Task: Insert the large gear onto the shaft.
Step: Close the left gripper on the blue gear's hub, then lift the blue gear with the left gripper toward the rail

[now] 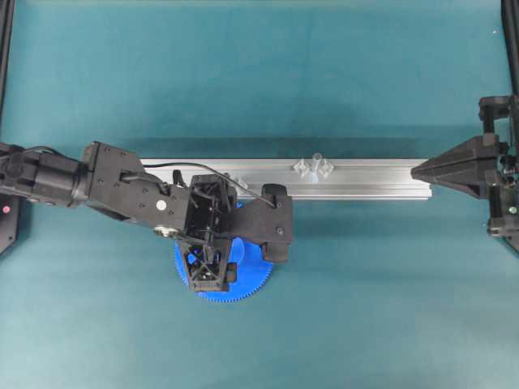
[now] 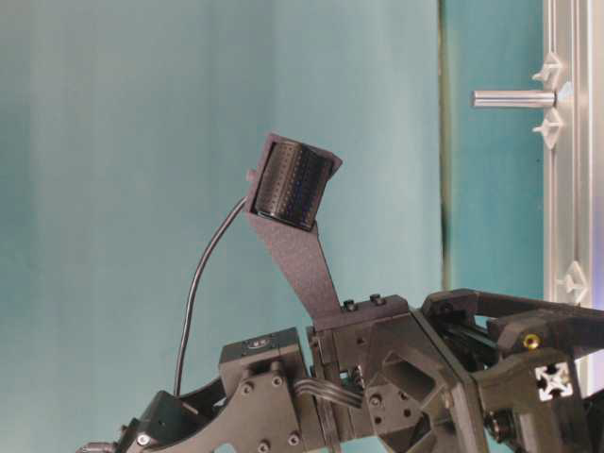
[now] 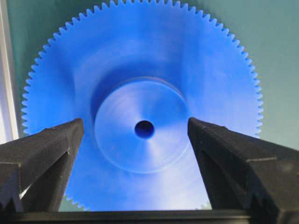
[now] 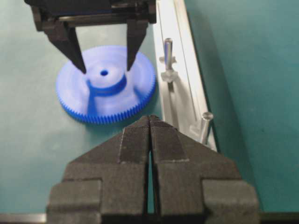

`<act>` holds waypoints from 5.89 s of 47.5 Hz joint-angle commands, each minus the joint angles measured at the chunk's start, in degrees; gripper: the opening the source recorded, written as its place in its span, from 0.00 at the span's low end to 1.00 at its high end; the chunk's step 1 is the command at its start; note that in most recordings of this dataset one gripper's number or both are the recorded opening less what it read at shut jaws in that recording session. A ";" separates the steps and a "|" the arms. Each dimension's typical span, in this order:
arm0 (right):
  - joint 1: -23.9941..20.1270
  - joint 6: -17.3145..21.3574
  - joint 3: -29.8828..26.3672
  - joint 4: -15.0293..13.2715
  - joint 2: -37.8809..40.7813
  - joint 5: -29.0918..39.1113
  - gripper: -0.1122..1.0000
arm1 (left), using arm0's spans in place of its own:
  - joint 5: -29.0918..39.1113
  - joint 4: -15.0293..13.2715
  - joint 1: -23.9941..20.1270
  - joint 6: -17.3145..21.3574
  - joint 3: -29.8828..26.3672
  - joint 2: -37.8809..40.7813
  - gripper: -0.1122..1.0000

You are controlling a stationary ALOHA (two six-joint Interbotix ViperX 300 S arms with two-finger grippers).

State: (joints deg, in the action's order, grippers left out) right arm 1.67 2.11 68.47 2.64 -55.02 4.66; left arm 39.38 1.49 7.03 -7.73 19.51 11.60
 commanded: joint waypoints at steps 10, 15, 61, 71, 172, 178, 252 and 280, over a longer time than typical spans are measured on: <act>0.09 2.99 -0.44 0.09 0.26 -0.53 0.10 | -0.18 0.00 0.35 -0.09 -0.44 -0.88 0.95; 0.09 4.22 -0.09 -0.18 0.26 -0.53 0.10 | -0.18 0.00 0.44 -0.09 -0.26 -0.53 0.95; 0.09 4.31 -0.09 -0.35 -0.35 -0.18 0.10 | -1.67 0.00 0.88 -0.18 -0.97 1.49 0.95; 0.09 4.31 0.00 -0.35 -0.26 -0.18 0.10 | -1.67 0.00 1.14 -0.44 -0.62 1.49 0.95; 0.09 4.39 0.00 -0.35 -0.35 -0.35 0.10 | 0.44 0.09 1.58 -0.35 1.41 2.02 0.79; 0.09 4.39 0.00 -0.35 -0.26 -0.35 0.10 | 0.44 0.09 1.67 -0.26 1.41 1.93 0.79; 0.18 4.48 0.09 -0.35 -1.23 -0.53 0.10 | 14.68 0.09 -2.37 9.84 -18.19 -3.34 0.79; 0.09 4.48 0.09 -0.35 -1.32 -0.62 0.10 | 18.81 0.18 -7.03 17.67 -24.87 -3.25 0.79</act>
State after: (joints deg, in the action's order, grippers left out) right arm 1.67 5.98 69.08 2.37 -56.60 4.66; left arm 58.27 1.49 0.70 9.14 -2.72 11.25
